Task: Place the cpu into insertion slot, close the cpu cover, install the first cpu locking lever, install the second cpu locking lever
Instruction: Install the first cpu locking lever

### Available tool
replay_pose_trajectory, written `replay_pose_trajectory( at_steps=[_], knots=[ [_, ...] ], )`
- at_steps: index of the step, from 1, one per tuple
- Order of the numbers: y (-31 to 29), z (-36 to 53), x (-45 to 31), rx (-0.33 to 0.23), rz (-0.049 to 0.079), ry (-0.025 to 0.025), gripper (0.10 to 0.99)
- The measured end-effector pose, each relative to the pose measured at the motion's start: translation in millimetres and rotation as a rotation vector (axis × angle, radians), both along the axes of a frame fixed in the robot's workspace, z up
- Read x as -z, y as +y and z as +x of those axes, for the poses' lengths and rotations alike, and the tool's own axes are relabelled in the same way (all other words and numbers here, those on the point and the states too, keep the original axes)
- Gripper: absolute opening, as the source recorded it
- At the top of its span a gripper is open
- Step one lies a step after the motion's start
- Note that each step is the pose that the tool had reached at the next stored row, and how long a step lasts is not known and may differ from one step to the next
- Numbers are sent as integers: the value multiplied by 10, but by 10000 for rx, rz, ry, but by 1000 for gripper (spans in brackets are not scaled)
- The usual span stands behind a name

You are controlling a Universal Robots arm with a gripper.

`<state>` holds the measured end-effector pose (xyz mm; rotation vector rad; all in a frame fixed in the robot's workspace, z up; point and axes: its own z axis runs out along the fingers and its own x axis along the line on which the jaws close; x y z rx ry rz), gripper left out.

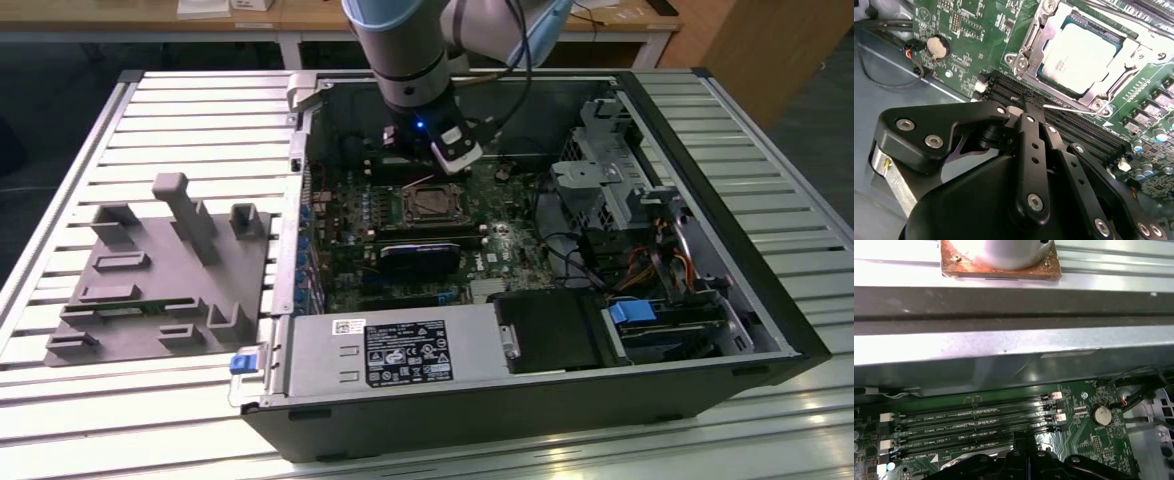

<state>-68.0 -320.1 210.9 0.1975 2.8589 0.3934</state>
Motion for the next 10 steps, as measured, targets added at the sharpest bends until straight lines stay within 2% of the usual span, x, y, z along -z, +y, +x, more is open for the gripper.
replay_pose_trajectory(
  at_steps=[5, 10],
  knots=[
    [24, -7, 29, 132, -113, -29, 102],
    [72, -18, 41, 212, -155, -32, 102]
  ],
)
